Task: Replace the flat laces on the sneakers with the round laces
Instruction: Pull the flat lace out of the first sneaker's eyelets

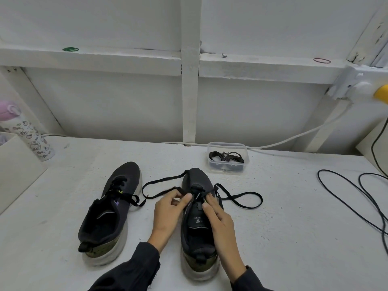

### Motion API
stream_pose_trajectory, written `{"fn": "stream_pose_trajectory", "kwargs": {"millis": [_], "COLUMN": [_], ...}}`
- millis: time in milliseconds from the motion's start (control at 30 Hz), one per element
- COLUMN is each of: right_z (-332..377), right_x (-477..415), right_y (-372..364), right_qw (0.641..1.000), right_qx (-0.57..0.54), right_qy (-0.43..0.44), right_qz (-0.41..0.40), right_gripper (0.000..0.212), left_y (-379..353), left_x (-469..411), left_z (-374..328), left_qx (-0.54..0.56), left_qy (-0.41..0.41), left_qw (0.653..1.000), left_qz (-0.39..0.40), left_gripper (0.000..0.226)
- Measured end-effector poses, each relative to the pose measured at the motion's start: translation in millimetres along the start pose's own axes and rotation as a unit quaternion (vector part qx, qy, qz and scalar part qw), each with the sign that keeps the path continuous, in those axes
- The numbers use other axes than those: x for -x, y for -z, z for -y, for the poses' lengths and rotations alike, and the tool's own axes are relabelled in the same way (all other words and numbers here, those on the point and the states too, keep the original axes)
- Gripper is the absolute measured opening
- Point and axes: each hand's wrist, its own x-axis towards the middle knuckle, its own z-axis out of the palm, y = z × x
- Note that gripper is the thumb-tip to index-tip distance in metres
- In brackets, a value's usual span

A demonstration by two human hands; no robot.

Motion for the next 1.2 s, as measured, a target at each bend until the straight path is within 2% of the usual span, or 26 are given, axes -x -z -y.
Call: {"fn": "stream_pose_trajectory", "kwargs": {"millis": [133, 233, 333, 433, 500, 633, 767, 900, 1067, 1200], "right_z": [1.8, 2.7, 3.5, 9.5, 16.3, 35.7, 51.3, 53.4, 37.1, 31.6], "right_x": [1.0, 2.2, 2.3, 1.3, -3.0, -19.1, -31.0, -39.2, -41.9, -43.1], "right_y": [0.0, -1.4, -0.1, 3.2, 4.5, 1.2, -6.9, -11.9, -18.2, -19.4], "right_qw": [1.000, 1.000, 0.998, 0.985, 0.960, 0.865, 0.836, 0.841, 0.875, 0.893], "right_qx": [0.016, 0.025, 0.056, 0.149, 0.245, 0.475, 0.530, 0.525, 0.470, 0.437], "right_qy": [0.001, 0.007, 0.021, 0.080, 0.137, 0.159, 0.138, 0.121, 0.097, 0.095], "right_qz": [0.005, 0.006, 0.003, -0.010, -0.008, 0.033, 0.040, 0.046, 0.058, 0.056], "right_gripper": [0.044, 0.054, 0.042, 0.032, 0.029, 0.028, 0.023, 0.011, 0.006, 0.013], "left_y": [4.5, -1.8, -7.5, -3.2, 0.4, 4.0, 4.4, 1.3, 4.4, 4.9], "left_x": [-8.7, -3.8, 1.2, 3.1, 4.6, 5.4, 1.4, 1.5, 1.2, -4.3], "left_z": [-7.2, -8.6, -6.2, -4.5, -2.3, 3.9, 6.1, 6.4, 7.8, 9.2], "left_qx": [0.002, 0.049, 0.079, 0.092, 0.091, 0.077, 0.066, 0.065, 0.074, 0.034], "left_qy": [-0.028, -0.010, 0.008, -0.005, -0.011, -0.030, -0.038, -0.043, -0.061, -0.076], "left_qw": [0.998, 0.997, 0.996, 0.996, 0.996, 0.995, 0.996, 0.995, 0.994, 0.996], "left_qz": [-0.059, -0.055, -0.030, -0.009, 0.016, 0.049, 0.048, 0.062, 0.047, 0.033], "left_gripper": [0.020, 0.020, 0.028, 0.037, 0.032, 0.009, 0.005, 0.007, 0.008, 0.011]}}
